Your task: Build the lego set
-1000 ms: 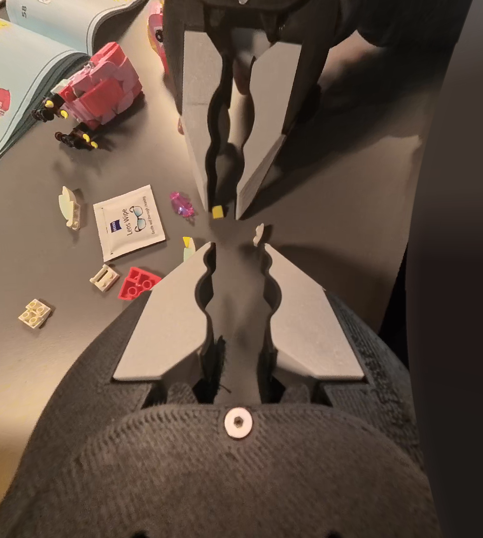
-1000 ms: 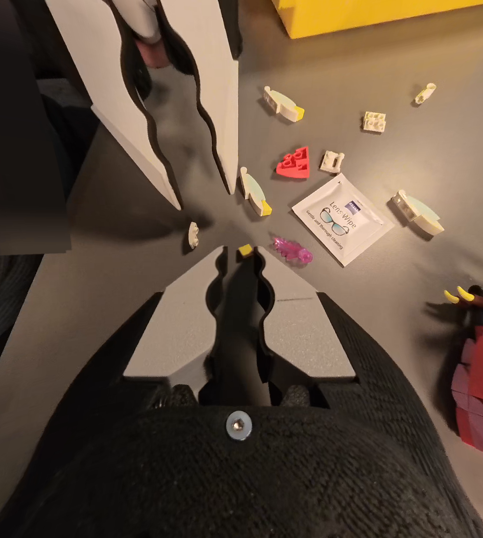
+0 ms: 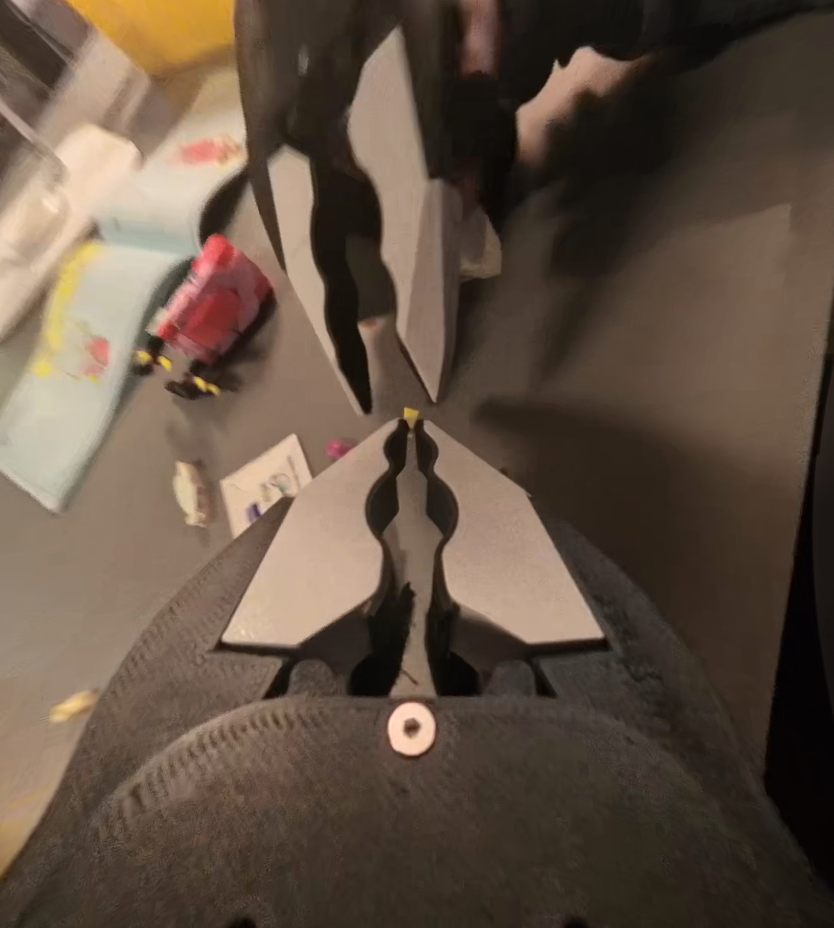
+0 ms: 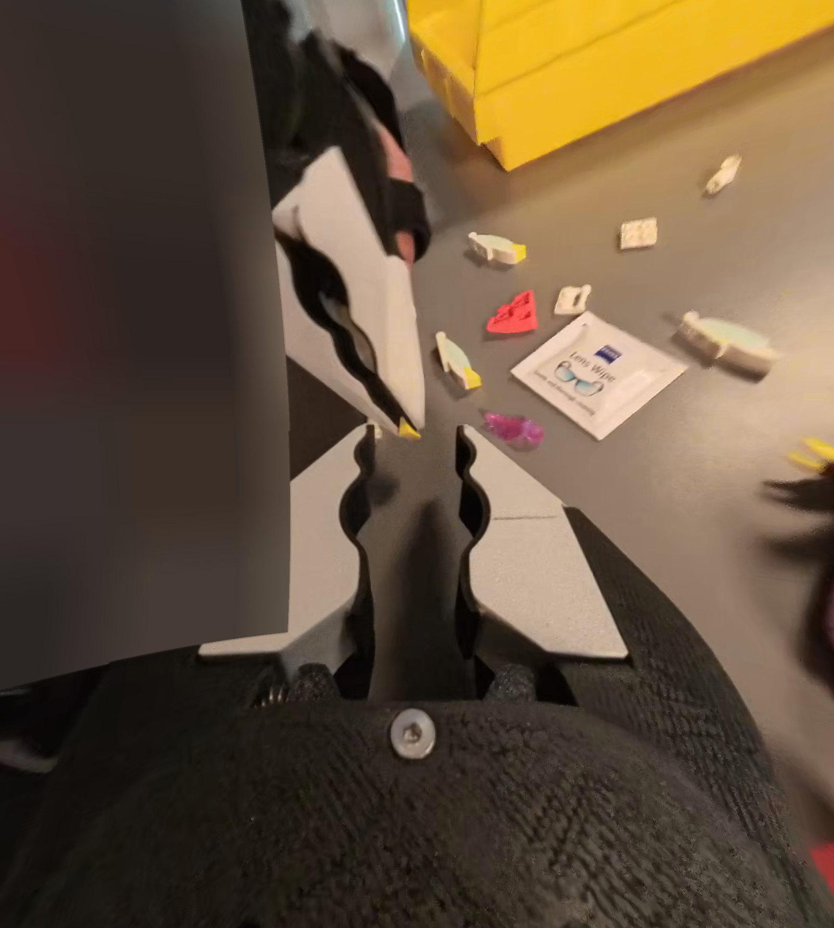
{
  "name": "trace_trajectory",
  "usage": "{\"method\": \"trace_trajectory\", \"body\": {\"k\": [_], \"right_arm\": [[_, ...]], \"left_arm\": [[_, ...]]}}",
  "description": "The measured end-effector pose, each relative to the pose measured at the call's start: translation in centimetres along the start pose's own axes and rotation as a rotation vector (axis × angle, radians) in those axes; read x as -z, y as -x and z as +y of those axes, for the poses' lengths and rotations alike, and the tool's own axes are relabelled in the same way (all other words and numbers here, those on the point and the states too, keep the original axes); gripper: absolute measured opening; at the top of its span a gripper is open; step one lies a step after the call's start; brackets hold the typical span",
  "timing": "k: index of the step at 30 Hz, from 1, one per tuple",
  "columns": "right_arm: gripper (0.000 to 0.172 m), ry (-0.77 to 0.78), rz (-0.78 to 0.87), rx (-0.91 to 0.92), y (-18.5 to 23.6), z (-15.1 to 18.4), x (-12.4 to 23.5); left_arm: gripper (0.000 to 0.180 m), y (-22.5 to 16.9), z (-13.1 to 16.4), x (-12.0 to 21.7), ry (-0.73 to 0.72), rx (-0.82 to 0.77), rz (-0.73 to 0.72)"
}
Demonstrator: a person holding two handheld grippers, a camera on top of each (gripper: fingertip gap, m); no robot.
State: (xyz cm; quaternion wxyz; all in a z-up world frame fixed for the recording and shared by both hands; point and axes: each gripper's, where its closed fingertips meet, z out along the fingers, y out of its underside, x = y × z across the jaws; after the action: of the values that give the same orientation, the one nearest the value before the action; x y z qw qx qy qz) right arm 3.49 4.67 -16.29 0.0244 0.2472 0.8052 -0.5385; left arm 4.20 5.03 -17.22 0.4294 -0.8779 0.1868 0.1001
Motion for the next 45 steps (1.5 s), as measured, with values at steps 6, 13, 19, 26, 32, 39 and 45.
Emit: {"method": "trace_trajectory", "body": {"k": [6, 13, 19, 26, 32, 39, 45], "right_arm": [[0.018, 0.111, 0.108, 0.173, -0.5, 1.4, -0.4], [0.018, 0.159, 0.118, 0.178, -0.6, 2.1, -0.6], [0.017, 0.171, 0.118, 0.174, -0.6, 2.3, -0.7], [0.018, 0.182, 0.14, 0.19, -0.7, 2.3, -0.8], [0.022, 0.201, 0.149, 0.21, -0.5, 2.5, -1.3], [0.027, 0.218, 0.111, 0.218, 0.4, 2.7, -1.7], [0.031, 0.222, 0.098, 0.231, 0.8, 2.8, -2.0]], "left_arm": [[0.002, -0.5, 1.7, -1.1, 0.097, 0.246, 0.194], [0.003, -0.7, 2.0, -1.2, 0.121, 0.278, 0.237], [0.017, -0.7, 2.0, -1.1, 0.111, 0.29, 0.239], [0.022, -0.5, 2.2, -0.9, 0.105, 0.312, 0.235], [0.028, -0.2, 2.8, -0.4, 0.133, 0.291, 0.221], [0.039, -1.1, 1.5, 2.7, -0.052, 0.407, 0.327], [0.027, -2.1, 3.1, 1.8, 0.027, 0.264, 0.222]]}}
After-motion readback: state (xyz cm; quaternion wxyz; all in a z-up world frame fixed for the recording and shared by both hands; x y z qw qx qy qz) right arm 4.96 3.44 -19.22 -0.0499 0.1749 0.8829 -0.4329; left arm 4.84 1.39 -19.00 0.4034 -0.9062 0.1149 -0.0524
